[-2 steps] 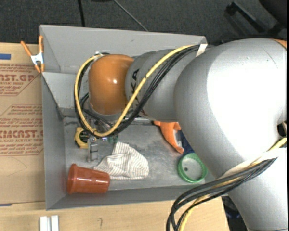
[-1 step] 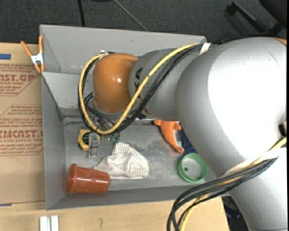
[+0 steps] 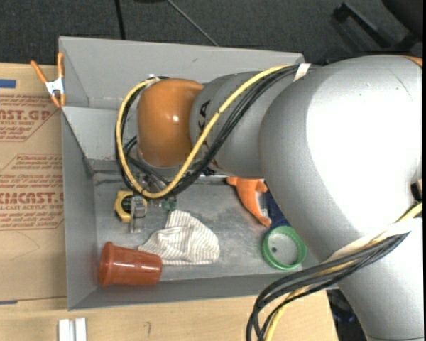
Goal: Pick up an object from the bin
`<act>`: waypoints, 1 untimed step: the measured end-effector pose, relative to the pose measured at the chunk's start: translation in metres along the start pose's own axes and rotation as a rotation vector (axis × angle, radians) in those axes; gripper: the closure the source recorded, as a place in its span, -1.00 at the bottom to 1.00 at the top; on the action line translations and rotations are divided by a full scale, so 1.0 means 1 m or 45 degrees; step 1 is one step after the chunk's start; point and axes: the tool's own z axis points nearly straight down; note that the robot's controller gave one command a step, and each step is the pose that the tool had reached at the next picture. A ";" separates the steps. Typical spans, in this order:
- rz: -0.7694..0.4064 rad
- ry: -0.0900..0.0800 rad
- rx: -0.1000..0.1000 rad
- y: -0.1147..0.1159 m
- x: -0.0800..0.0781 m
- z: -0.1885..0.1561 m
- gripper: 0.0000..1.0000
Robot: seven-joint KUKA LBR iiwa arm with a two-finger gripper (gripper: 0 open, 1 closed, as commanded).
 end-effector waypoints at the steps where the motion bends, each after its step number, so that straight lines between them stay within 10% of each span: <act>1: 0.000 0.007 0.002 0.000 0.002 -0.004 1.00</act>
Offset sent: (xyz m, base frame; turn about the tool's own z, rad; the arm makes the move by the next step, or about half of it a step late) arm 0.0000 0.0000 0.0743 0.0000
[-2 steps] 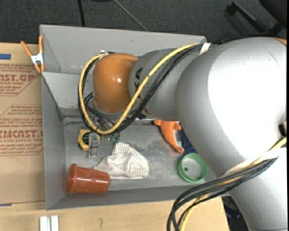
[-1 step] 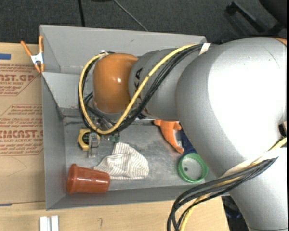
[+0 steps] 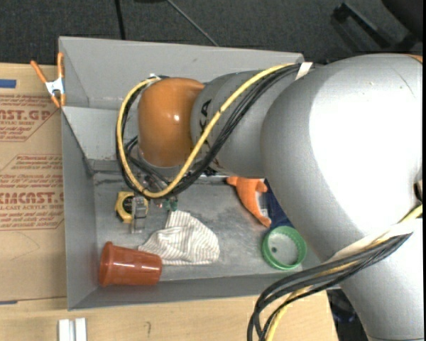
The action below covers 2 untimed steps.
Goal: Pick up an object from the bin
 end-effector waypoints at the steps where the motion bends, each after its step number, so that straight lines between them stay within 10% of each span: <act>1: 0.000 0.010 0.003 0.000 0.002 -0.020 1.00; 2: -0.001 0.001 0.001 0.000 0.000 -0.042 1.00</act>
Offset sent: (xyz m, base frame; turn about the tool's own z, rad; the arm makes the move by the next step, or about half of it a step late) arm 0.0001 -0.0001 0.0289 0.0000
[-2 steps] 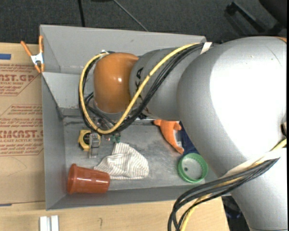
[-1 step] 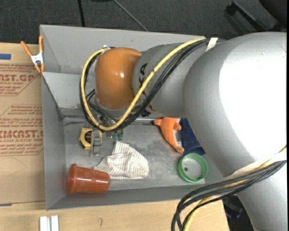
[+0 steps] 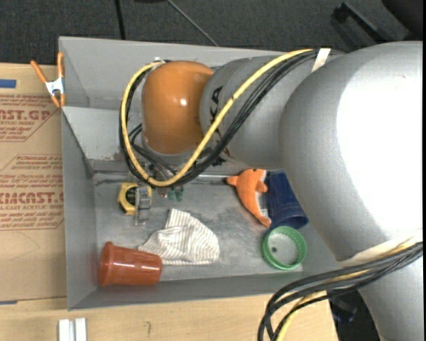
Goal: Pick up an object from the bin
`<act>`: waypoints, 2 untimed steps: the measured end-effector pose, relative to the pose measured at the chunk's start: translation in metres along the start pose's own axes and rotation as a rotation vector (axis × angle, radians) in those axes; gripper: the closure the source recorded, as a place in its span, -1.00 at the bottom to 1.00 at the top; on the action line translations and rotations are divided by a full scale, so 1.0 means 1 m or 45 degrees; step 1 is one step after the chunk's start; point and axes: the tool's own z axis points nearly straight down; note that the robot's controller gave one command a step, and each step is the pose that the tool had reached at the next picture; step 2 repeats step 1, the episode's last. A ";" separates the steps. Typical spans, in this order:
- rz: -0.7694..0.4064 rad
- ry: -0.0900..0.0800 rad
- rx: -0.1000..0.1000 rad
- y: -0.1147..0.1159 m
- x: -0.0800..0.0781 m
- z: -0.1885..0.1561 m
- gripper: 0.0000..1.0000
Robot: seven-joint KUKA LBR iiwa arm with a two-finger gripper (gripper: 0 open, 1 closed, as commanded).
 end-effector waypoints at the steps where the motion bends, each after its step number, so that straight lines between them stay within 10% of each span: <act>1: 0.000 -0.004 -0.001 0.000 -0.001 -0.017 1.00; 2: 0.000 -0.004 -0.001 0.000 -0.001 -0.017 1.00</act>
Offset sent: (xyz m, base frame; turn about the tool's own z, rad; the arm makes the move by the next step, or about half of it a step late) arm -0.0001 0.0001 0.0792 0.0000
